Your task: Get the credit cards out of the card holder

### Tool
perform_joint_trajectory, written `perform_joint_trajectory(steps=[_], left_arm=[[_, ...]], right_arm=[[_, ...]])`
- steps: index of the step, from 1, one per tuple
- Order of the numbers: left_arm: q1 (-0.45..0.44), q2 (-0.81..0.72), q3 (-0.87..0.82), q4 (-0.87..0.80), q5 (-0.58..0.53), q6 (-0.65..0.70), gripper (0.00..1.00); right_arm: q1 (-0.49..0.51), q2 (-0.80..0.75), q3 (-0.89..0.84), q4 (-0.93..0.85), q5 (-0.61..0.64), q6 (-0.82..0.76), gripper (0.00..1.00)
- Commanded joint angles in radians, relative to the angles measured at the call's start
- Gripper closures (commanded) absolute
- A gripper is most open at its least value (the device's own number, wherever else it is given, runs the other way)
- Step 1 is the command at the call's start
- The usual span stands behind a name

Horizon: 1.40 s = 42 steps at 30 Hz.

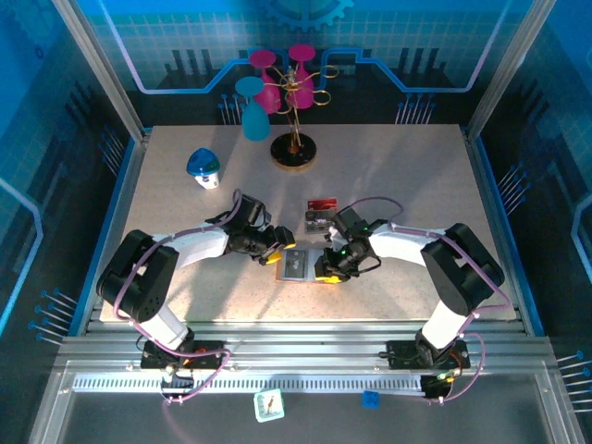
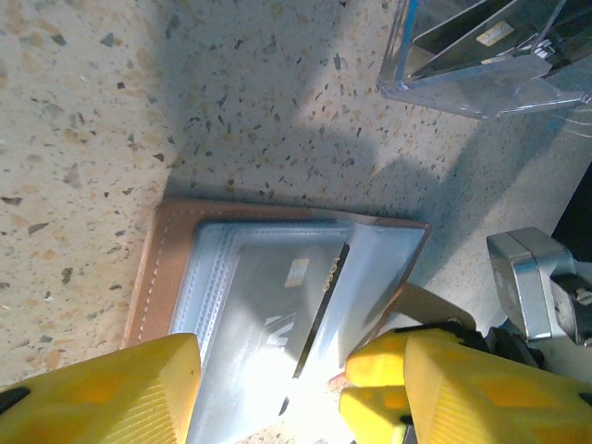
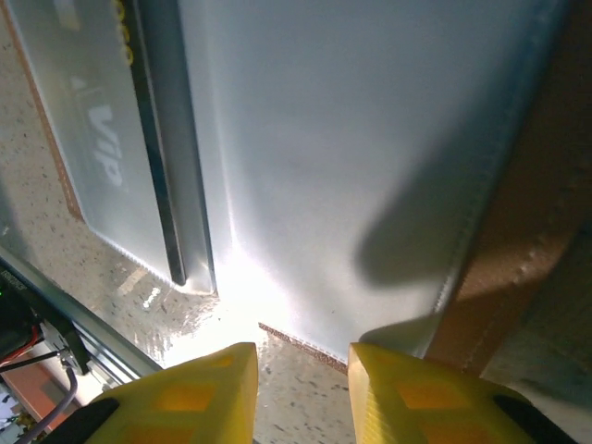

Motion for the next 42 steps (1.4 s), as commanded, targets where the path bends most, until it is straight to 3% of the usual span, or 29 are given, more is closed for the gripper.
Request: perform_joint_trajectory(steps=[1, 8, 13, 27, 42], left_arm=[[-0.003, 0.006, 0.029, -0.01, 0.025, 0.01, 0.39], [-0.026, 0.016, 0.031, -0.001, 0.03, -0.003, 0.4], [-0.05, 0.027, 0.026, 0.014, 0.018, -0.022, 0.47], [-0.087, 0.054, 0.045, -0.091, -0.063, 0.017, 0.81], [-0.088, 0.073, 0.034, -0.1, -0.062, 0.032, 0.87]], right_arm=[[-0.03, 0.025, -0.01, -0.024, 0.013, -0.044, 0.69], [-0.055, 0.01, 0.01, -0.044, 0.009, -0.059, 0.7], [-0.052, -0.033, 0.016, 0.006, -0.054, -0.014, 0.71], [-0.009, 0.017, 0.096, 0.14, -0.096, 0.095, 0.78], [0.011, 0.133, 0.16, 0.174, -0.094, 0.104, 0.8]])
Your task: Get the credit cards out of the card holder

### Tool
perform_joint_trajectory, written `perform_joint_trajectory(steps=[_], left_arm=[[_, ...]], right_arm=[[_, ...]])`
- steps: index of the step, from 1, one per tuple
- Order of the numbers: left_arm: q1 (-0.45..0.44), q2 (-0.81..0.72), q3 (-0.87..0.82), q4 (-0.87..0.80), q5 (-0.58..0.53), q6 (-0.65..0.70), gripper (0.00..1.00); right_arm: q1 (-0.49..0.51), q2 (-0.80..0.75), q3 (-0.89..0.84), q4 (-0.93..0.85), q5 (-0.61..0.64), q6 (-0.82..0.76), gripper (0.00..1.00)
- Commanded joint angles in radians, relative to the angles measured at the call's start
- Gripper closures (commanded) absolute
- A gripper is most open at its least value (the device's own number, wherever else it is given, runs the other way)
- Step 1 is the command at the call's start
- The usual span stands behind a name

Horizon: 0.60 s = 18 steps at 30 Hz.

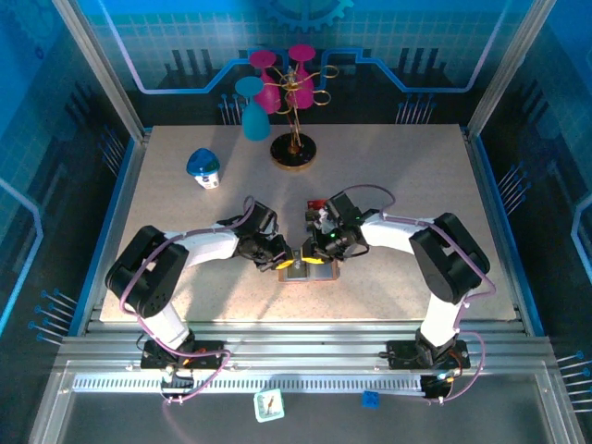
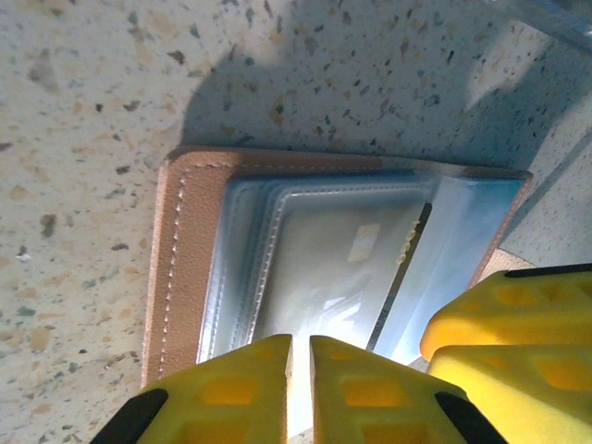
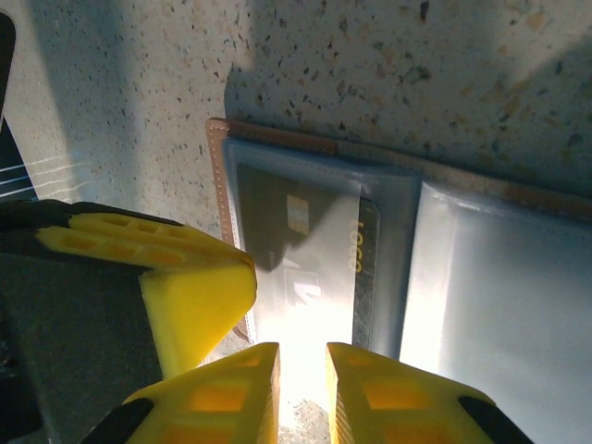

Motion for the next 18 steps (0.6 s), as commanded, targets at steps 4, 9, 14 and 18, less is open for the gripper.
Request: perform_joint_trajectory(steps=[4, 9, 14, 18], left_arm=[[-0.006, 0.018, 0.009, -0.023, -0.008, 0.021, 0.87], [-0.006, 0.012, 0.008, -0.026, -0.013, 0.022, 0.87], [-0.005, 0.012, 0.006, -0.025, -0.011, 0.019, 0.87], [-0.005, 0.008, 0.004, -0.026, -0.015, 0.02, 0.87]], right_arm=[[0.014, 0.043, 0.025, 0.023, -0.023, 0.007, 0.79], [0.015, 0.058, 0.019, 0.024, -0.022, 0.003, 0.79], [0.016, 0.066, 0.011, 0.027, -0.021, 0.0, 0.78], [0.015, 0.069, 0.009, 0.012, -0.003, -0.008, 0.78]])
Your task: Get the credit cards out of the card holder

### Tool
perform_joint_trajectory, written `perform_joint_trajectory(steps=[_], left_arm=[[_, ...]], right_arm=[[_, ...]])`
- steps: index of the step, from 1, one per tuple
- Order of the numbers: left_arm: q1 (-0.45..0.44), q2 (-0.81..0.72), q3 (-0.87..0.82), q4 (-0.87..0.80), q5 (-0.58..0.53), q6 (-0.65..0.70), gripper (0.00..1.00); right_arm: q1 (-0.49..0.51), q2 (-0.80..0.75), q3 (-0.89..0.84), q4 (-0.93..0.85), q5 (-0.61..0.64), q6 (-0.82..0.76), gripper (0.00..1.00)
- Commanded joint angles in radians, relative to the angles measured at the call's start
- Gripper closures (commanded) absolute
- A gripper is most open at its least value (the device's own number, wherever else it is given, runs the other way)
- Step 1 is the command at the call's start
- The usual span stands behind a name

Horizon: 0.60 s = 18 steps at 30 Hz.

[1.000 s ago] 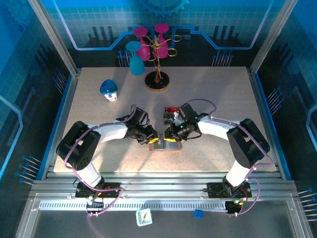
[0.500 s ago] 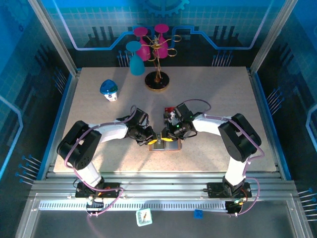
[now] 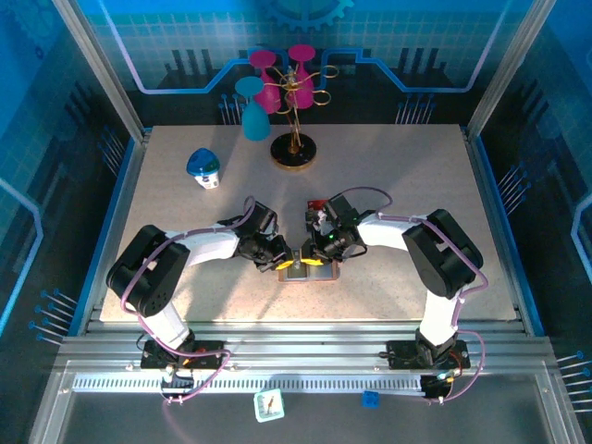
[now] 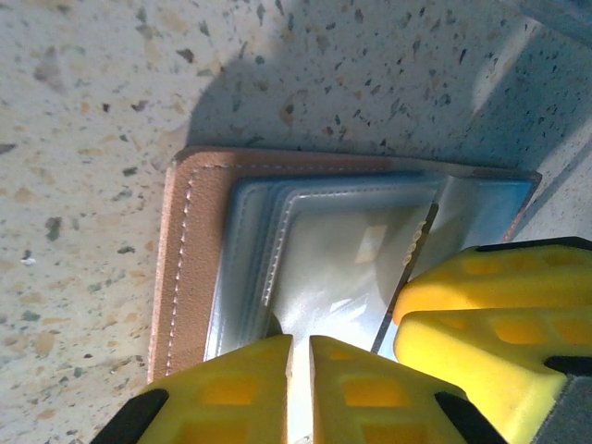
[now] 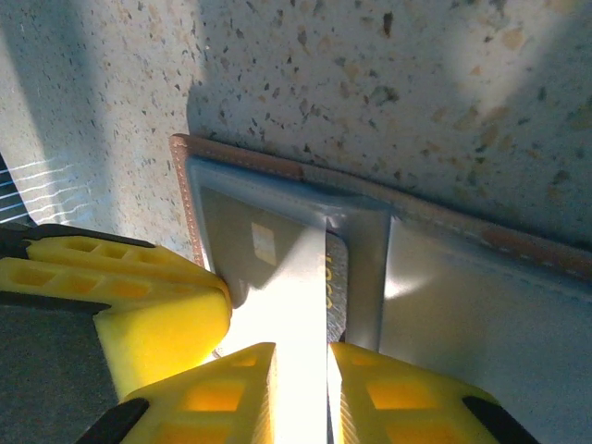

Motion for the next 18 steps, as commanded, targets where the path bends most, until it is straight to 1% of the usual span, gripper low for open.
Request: perform_joint_trajectory(steps=[1, 9, 18], left_arm=[[-0.006, 0.002, 0.004, -0.026, -0.014, 0.018, 0.87], [-0.005, 0.0, 0.005, -0.032, -0.016, 0.02, 0.86], [-0.005, 0.002, 0.012, -0.036, -0.017, 0.024, 0.86]], right_arm=[[0.015, 0.022, 0.007, -0.014, 0.002, -0.012, 0.78], [0.015, -0.006, 0.014, -0.078, 0.046, -0.041, 0.77], [0.011, -0.048, 0.02, -0.097, 0.055, -0.048, 0.75]])
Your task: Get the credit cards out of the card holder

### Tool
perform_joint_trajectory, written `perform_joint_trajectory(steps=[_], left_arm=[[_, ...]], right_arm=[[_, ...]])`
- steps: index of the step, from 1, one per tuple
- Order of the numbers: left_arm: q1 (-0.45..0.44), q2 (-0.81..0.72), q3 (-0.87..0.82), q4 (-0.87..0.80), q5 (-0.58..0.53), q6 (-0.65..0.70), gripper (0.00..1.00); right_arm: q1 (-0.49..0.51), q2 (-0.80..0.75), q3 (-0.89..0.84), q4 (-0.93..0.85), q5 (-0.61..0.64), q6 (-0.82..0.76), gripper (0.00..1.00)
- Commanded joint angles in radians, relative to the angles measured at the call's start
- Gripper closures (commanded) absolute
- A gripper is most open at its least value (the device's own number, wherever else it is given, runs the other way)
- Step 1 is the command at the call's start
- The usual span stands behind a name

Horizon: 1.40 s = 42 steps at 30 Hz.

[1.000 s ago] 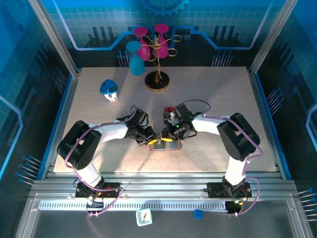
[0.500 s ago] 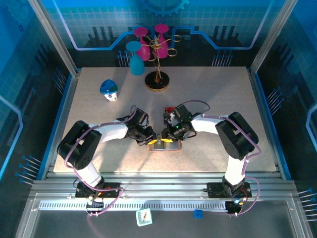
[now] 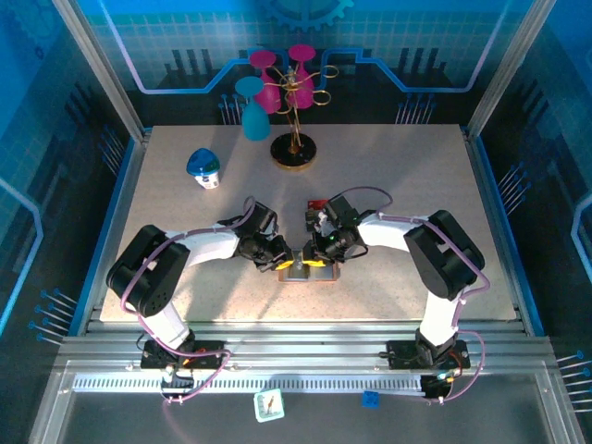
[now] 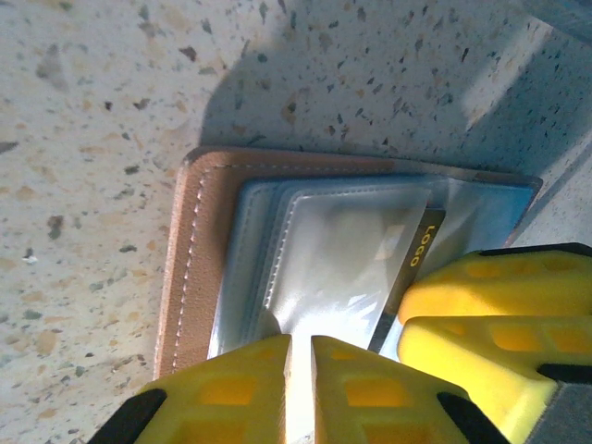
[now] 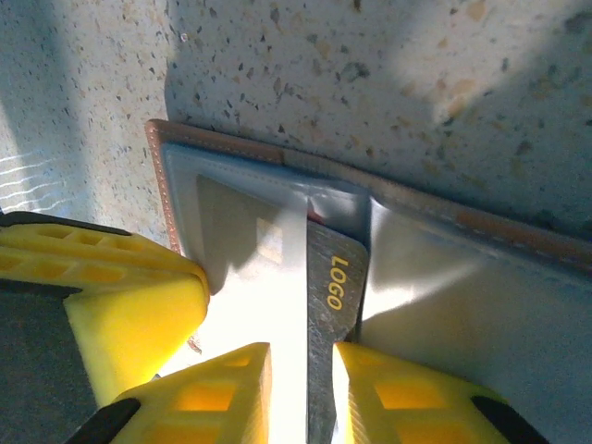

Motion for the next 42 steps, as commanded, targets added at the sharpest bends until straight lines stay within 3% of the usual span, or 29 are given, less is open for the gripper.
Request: perform_joint_trajectory(steps=[1, 12, 21, 42], left_arm=[[-0.005, 0.002, 0.011, -0.036, -0.017, 0.023, 0.86], [-0.005, -0.024, 0.067, -0.109, -0.043, 0.064, 0.84], [-0.005, -0.008, 0.087, -0.153, -0.043, 0.097, 0.87], [-0.006, 0.031, 0.064, -0.13, -0.042, 0.091, 0.88]], right_arm=[[0.006, -0.032, 0.02, -0.041, 0.018, -0.017, 0.75], [-0.003, -0.071, -0.012, -0.012, 0.0, -0.003, 0.75], [0.008, -0.028, -0.062, 0.066, -0.116, 0.02, 0.75], [0.002, -0.015, -0.018, -0.024, -0.024, -0.033, 0.75]])
